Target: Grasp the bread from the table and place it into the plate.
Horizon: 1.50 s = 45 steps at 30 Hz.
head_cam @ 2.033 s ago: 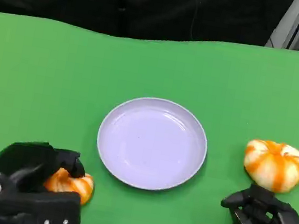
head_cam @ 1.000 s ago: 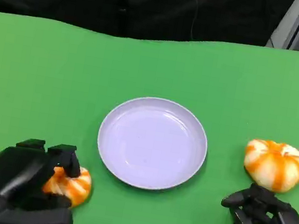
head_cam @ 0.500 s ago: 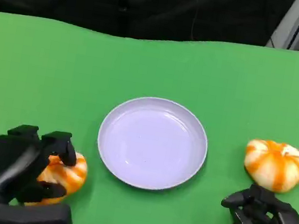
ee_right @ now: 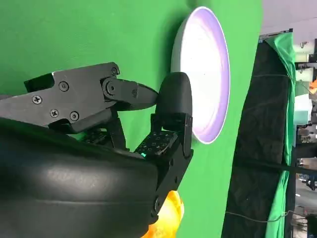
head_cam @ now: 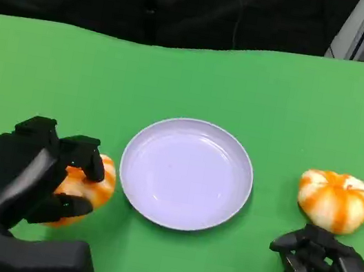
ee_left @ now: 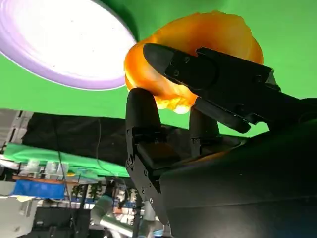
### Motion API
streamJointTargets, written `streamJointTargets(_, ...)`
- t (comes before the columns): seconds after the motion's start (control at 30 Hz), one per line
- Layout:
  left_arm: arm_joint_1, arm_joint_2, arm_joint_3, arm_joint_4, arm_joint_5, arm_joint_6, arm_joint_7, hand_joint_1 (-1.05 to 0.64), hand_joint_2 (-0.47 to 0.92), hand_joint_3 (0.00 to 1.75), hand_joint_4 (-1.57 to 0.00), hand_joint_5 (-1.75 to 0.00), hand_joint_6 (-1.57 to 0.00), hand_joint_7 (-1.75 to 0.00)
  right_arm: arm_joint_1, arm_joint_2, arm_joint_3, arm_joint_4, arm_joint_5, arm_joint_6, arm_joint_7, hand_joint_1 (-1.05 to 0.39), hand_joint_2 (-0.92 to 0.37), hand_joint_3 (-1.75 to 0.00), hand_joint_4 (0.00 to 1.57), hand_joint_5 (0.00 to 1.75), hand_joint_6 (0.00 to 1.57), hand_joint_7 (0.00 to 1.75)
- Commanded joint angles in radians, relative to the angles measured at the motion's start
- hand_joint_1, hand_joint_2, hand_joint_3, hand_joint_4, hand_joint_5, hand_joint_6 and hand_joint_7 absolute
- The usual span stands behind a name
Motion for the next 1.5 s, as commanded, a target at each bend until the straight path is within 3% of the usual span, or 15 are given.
streamJointTargets(0.03, -0.040, -0.006, 0.021, -0.029, 0.004, 0.010, -0.007, -0.08, 0.90, 0.07, -0.68, -1.75, -0.90, -1.04, 0.005, -0.010, -0.003, 0.019, -0.002, 0.003, 0.004, -0.27, -0.92, -0.44, 0.66, 1.75, 0.75, 1.06)
streamJointTargets(0.77, -0.115, -0.056, -0.008, -0.105, 0.065, 0.014, -0.037, -0.12, 0.89, 0.05, -0.69, -1.75, -0.98, -0.87, 0.005, -0.006, 0.003, 0.017, -0.007, 0.008, -0.010, -0.28, -0.92, -0.44, 0.66, 1.75, 0.75, 1.06)
streamJointTargets(1.03, -0.140, -0.083, -0.038, -0.085, 0.057, 0.000, -0.034, -0.12, 0.89, 0.05, -0.74, -1.64, -0.99, -0.86, 0.010, -0.001, 0.005, 0.013, -0.010, -0.004, -0.015, -0.28, -0.92, -0.44, 0.66, 1.75, 0.75, 1.07)
streamJointTargets(1.2, -0.122, -0.075, -0.023, -0.040, 0.036, -0.026, -0.009, -0.10, 0.92, 0.03, -0.79, -1.42, -1.09, -0.54, 0.011, 0.000, 0.006, 0.013, -0.013, -0.003, -0.019, -0.28, -0.92, -0.45, 0.66, 1.75, 0.74, 1.07)
streamJointTargets(1.3, -0.102, -0.070, -0.005, 0.016, 0.019, -0.039, 0.005, -0.12, 0.92, 0.01, -0.80, -1.05, -1.11, -0.13, 0.014, 0.000, 0.007, 0.008, -0.017, -0.005, -0.024, -0.27, -0.92, -0.45, 0.66, 1.75, 0.75, 1.07)
streamJointTargets(1.33, -0.095, -0.066, -0.001, 0.035, 0.016, -0.041, 0.003, -0.13, 0.92, 0.01, -0.80, -0.93, -1.09, -0.08, 0.015, 0.000, 0.007, 0.006, -0.017, -0.004, -0.026, -0.27, -0.92, -0.45, 0.66, 1.75, 0.75, 1.07)
streamJointTargets(1.4, -0.088, -0.061, 0.004, 0.056, 0.014, -0.046, 0.002, -0.18, 0.92, 0.02, -0.93, -0.38, -1.01, -0.02, 0.016, -0.001, 0.008, 0.004, -0.018, -0.004, -0.027, -0.27, -0.92, -0.45, 0.67, 1.75, 0.75, 1.07)
streamJointTargets(1.5, -0.088, -0.060, 0.006, 0.064, 0.013, -0.051, 0.004, -0.19, 0.92, 0.02, -0.99, -0.21, -0.99, 0.00, 0.016, -0.001, 0.008, 0.003, -0.018, -0.003, -0.028, -0.27, -0.92, -0.45, 0.67, 1.75, 0.76, 1.07)
